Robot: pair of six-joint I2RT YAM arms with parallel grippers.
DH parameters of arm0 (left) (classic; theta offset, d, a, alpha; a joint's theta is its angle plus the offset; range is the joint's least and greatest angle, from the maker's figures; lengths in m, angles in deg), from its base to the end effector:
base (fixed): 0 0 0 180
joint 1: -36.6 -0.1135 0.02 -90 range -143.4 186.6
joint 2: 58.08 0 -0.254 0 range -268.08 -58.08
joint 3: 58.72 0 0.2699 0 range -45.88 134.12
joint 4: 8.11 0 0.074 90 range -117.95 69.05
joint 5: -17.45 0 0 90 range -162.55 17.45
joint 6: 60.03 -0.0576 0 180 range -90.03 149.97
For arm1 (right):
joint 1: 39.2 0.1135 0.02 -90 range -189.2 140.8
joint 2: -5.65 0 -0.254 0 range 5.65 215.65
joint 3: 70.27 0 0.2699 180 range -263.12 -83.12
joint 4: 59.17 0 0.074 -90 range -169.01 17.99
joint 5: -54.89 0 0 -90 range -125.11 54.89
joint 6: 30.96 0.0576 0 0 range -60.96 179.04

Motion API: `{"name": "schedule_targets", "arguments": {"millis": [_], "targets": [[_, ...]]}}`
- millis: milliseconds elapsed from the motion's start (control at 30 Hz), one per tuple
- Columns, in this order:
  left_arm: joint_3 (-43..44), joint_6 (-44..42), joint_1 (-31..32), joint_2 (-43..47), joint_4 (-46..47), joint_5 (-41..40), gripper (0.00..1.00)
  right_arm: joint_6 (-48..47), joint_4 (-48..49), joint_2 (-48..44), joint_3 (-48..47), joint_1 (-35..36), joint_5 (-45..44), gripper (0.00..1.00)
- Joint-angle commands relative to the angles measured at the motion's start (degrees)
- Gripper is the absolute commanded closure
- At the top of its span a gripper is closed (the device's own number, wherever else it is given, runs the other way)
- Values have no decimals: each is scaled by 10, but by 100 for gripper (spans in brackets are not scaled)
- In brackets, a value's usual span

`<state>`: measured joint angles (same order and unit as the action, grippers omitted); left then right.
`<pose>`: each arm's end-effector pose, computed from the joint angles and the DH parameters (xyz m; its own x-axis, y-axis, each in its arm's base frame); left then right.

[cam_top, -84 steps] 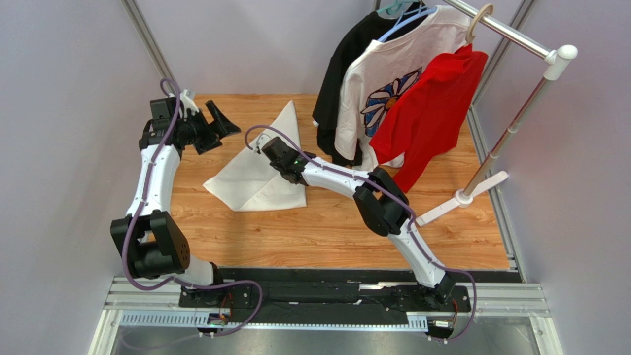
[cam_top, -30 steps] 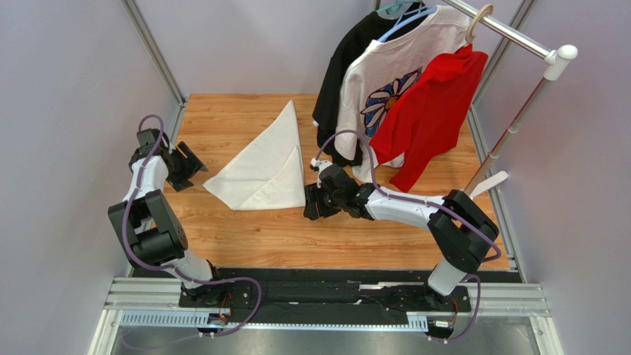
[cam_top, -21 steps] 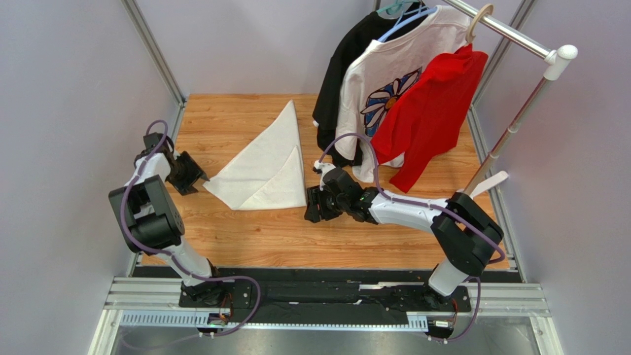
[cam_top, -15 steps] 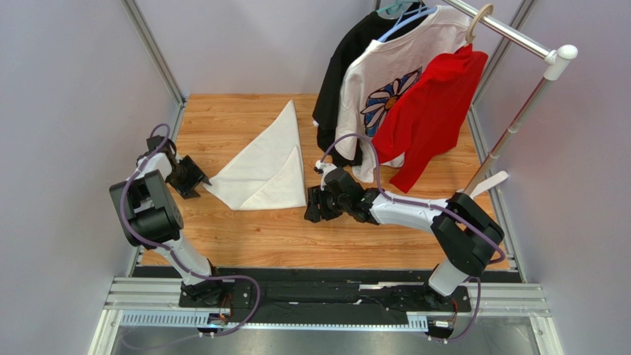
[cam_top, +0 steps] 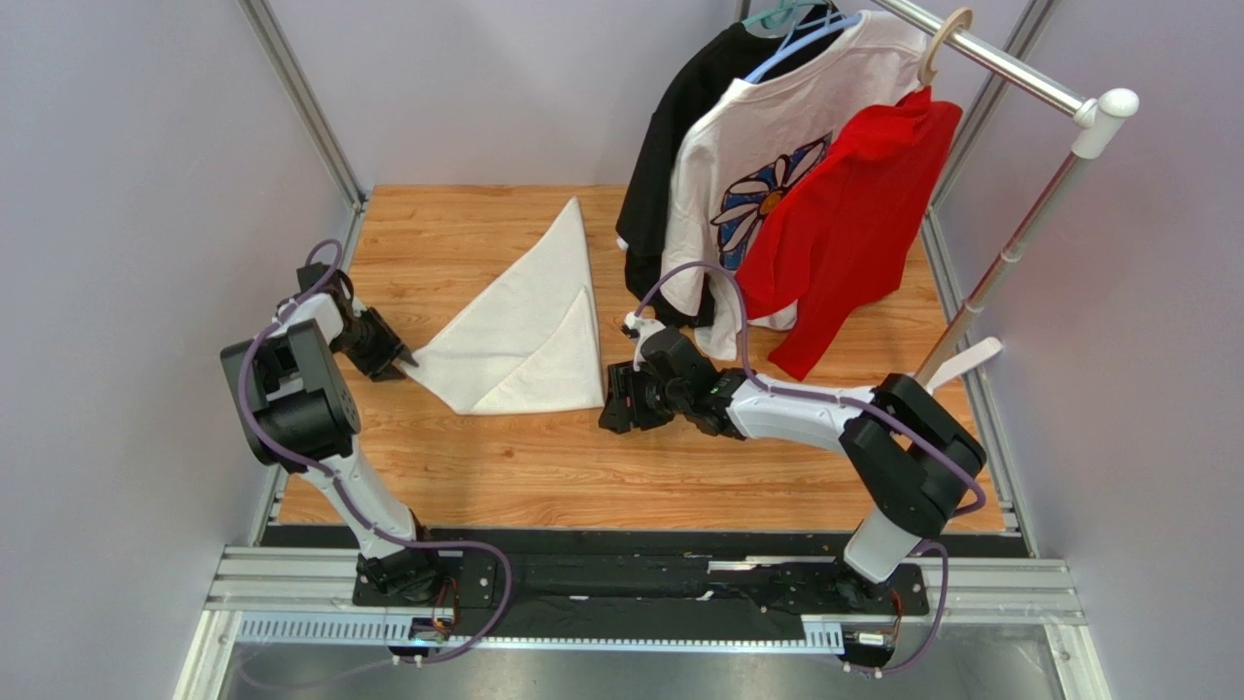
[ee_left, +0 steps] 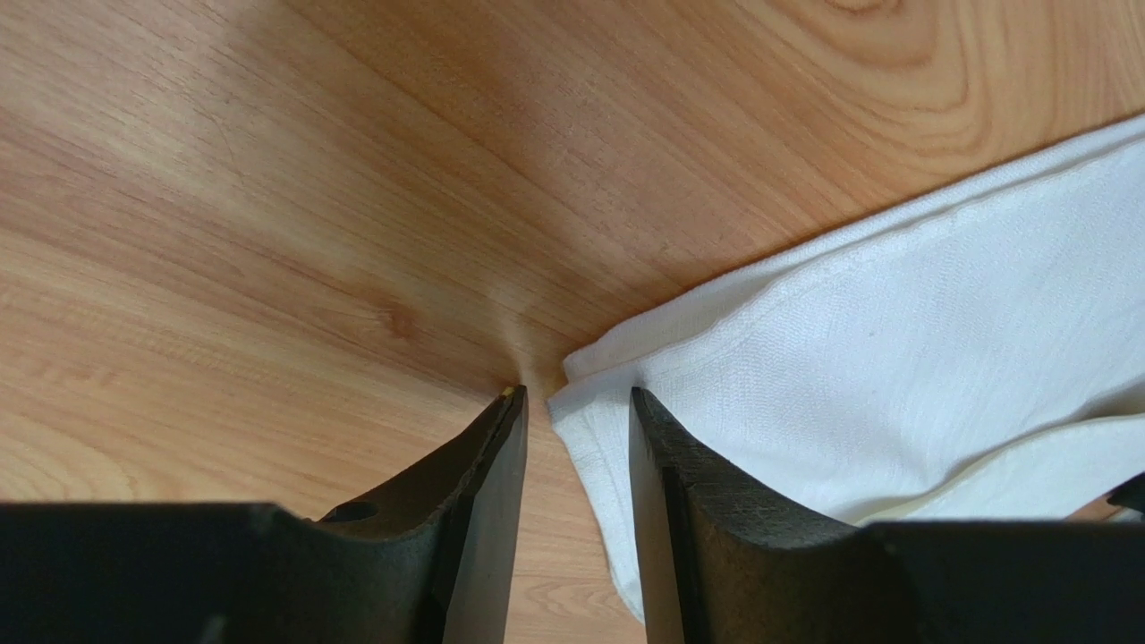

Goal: Fold the napkin, place the utensils inside, and roll it up
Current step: Fold the napkin

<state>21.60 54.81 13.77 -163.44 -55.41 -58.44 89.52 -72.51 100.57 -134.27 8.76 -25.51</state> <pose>0.3476 0.1311 0.1204 -0.6675 -0.7231 -0.1777 -0.6486 0.6819 -0.3382 0.2386 0.2790 0.1366 -0.8148 -0.1568 -0.5582 -0.4629 0.7555 0.4636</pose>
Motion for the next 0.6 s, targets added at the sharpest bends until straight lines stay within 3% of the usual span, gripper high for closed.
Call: {"name": "schedule_targets", "arguments": {"millis": [0, 133, 200, 233, 300, 333, 567], "targets": [[24, -15, 4, -7, 7, 14, 58, 8, 29, 7, -16, -3, 2, 45], [33, -22, 13, -11, 8, 15, 59, 9, 31, 18, -18, -4, 0, 45], [41, -29, 16, -16, 9, 15, 67, 11, 33, 22, -20, -6, 0, 45], [43, -30, 17, -19, 9, 15, 72, 12, 34, 24, -21, -6, 1, 45], [54, -32, 16, -27, 7, 18, 96, 14, 34, 25, -25, -9, 3, 45], [60, -33, 17, -31, 3, 18, 100, 16, 36, 24, -25, -11, 4, 45], [119, -43, 17, -63, -17, 13, 100, 62, 51, 39, -45, -22, 2, 45]]}}
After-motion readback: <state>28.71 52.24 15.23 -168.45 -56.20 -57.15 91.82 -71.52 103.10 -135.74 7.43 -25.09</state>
